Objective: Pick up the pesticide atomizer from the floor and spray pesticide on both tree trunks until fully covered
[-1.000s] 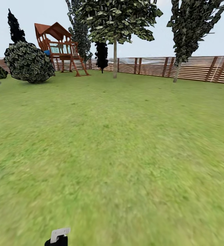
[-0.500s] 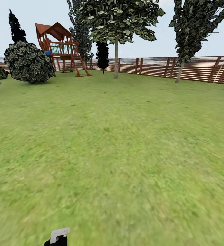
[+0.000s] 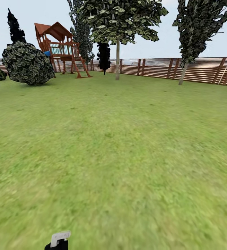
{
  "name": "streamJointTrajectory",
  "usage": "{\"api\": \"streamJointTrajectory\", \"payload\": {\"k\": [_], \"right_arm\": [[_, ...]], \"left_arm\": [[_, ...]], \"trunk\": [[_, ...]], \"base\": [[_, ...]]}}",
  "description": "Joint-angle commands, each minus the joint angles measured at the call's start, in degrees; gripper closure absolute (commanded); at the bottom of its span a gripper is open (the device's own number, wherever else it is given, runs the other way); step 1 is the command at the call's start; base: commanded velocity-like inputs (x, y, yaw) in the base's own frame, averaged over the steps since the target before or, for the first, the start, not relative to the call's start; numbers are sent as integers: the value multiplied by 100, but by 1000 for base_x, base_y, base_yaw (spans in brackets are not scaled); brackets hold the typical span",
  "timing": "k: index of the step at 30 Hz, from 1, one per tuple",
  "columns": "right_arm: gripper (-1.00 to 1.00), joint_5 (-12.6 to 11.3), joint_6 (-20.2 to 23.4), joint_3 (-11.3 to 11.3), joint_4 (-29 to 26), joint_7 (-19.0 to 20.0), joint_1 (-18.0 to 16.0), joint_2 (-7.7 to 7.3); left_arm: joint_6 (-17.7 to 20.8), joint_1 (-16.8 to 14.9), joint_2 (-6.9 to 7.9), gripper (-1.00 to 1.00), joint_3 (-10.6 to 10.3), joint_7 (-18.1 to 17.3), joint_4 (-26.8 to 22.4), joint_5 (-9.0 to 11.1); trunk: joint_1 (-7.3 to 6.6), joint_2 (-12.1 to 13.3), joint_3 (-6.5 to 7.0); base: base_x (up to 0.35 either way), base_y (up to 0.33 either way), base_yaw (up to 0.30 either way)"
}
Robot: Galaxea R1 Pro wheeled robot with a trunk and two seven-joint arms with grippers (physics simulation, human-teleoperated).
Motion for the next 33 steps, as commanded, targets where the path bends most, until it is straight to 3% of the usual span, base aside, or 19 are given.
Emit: {"api": "streamJointTrajectory", "payload": {"k": [1,33], "right_arm": [[-100,0,0,0,0,0,0,0],[-100,0,0,0,0,0,0,0]], "left_arm": [[-1,0,1,100,4,0,-1,-1],[-9,7,-8,100,2,1,-1,0]], "trunk": [[0,0,0],[0,0,0]], "base": [[340,0,0],[340,0,0]]}}
